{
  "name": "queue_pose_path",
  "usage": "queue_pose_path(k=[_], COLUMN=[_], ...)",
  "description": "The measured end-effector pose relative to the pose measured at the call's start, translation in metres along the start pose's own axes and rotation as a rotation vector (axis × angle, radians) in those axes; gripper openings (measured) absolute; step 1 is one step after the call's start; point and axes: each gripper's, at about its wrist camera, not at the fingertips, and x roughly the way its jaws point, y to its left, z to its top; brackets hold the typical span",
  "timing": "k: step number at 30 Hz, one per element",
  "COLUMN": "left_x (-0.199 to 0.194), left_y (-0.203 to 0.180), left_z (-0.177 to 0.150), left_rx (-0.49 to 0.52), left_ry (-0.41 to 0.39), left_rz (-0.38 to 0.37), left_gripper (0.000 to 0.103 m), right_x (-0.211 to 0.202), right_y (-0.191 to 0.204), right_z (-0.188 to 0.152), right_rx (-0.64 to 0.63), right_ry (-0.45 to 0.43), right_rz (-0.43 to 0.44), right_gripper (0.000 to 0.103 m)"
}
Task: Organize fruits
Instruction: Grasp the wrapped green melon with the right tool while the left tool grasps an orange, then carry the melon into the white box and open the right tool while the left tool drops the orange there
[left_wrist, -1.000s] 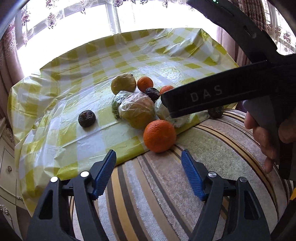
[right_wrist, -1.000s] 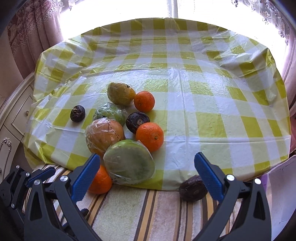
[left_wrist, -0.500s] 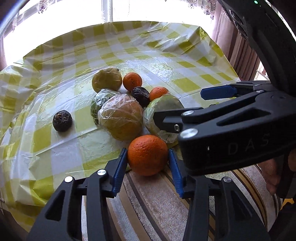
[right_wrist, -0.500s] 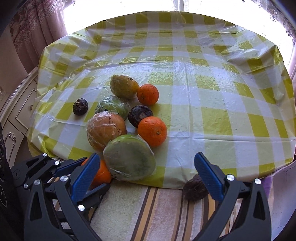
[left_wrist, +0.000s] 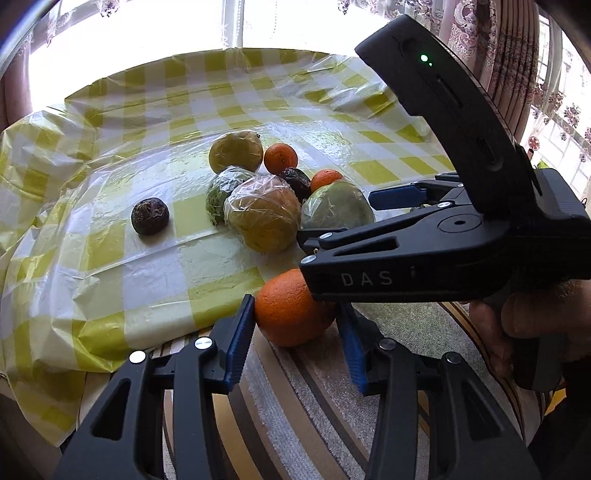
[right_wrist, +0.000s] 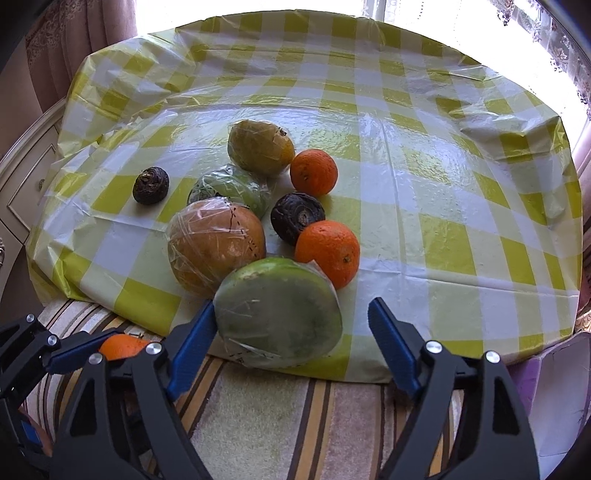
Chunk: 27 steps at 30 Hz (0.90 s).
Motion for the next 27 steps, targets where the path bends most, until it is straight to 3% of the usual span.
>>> queue_pose_path(k=[1, 3, 18, 27], left_x=[0.0, 0.001, -0.005, 0.009], left_y=[0.0, -0.001, -0.019, -0.079], left_z=[0.0, 0.001, 0.016, 0.049], left_rx=[0.0, 0.004, 0.038, 0.163], left_ry=[0.001, 0.0, -0.014, -0.035], left_rz=[0.001, 0.006, 0.038, -0.032], left_gripper=[0.043, 0.043, 0.042, 0.042], right_x=[0.0, -0.001, -0.035, -0.07], right_y=[0.001, 0.002, -0.051, -0.129], right_z=[0.0, -0.001, -0.032, -0.052], right_rx=[-0.002, -0.005, 0.109, 0.236], right_ry=[-0.002, -0.007, -0.052, -0.116], right_rz=[0.003, 0.031, 0.116, 0.049], right_gripper=[0.08, 0.062, 0.062, 0.062])
